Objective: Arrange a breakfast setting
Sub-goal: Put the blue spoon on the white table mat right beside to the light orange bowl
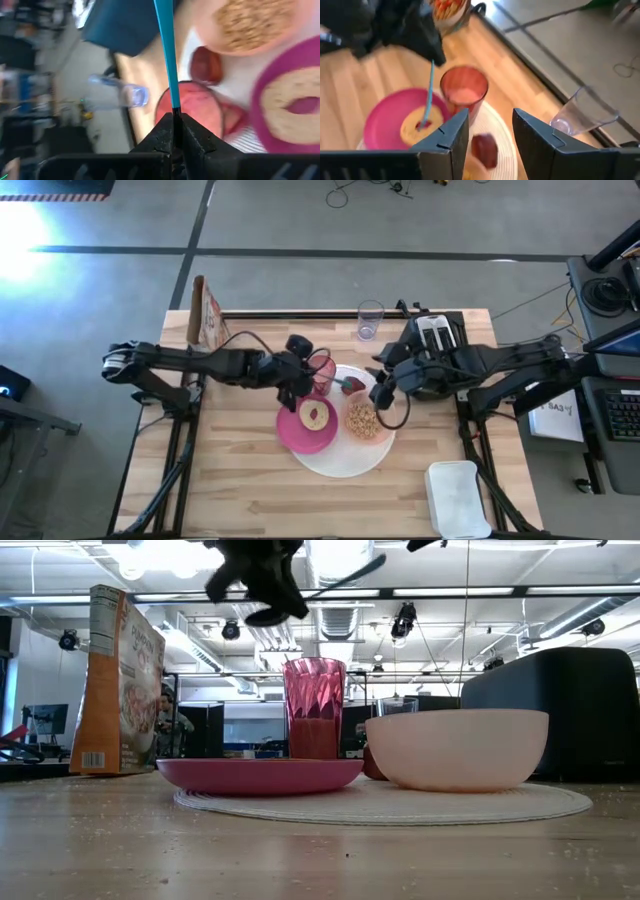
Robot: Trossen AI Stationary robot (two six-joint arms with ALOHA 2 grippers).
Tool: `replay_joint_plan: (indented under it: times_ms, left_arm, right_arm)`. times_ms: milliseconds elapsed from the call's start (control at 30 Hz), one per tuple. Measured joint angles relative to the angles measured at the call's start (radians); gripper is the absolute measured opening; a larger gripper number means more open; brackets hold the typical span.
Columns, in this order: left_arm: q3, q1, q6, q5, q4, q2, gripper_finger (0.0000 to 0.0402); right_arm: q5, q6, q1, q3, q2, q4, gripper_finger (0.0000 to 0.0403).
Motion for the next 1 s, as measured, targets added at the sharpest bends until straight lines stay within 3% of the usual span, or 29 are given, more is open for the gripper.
replay_joint_plan:
  times_ms: [100,267,333,433,633,800,933,1000]
  left_arm:
    - [0.118,0.019,0.007,0.101,-0.168,0.029,0.0000]
    - [0.275,0.071,0.080,0.443,-0.383,0.087,0.0000]
    - [0.332,0.090,0.070,0.532,-0.434,0.118,0.0000]
    - [0.411,0.109,0.056,0.574,-0.508,0.178,0.0000]
    - [0.513,0.107,0.084,0.698,-0.630,0.282,0.0000]
    - [0.568,0.109,0.134,0.793,-0.657,0.316,0.0000]
    - [0.616,0.108,0.173,0.977,-0.645,0.349,0.0000]
    - [0.637,0.107,0.178,0.988,-0.644,0.368,0.0000]
  right_arm:
    - [-0.061,0.000,0.000,0.039,0.033,-0.058,0.0137]
    - [-0.207,0.019,-0.003,0.105,0.091,-0.119,0.0147]
    - [-0.280,0.057,-0.003,0.131,0.122,-0.137,0.0158]
    - [-0.341,0.126,-0.003,0.168,0.163,-0.152,0.0176]
    - [-0.363,0.283,-0.018,0.270,0.242,-0.273,0.0196]
    - [-0.373,0.295,-0.020,0.338,0.291,-0.343,0.0194]
    - [-0.375,0.249,-0.021,0.385,0.331,-0.364,0.0195]
    - [-0.373,0.237,-0.021,0.405,0.344,-0.365,0.0195]
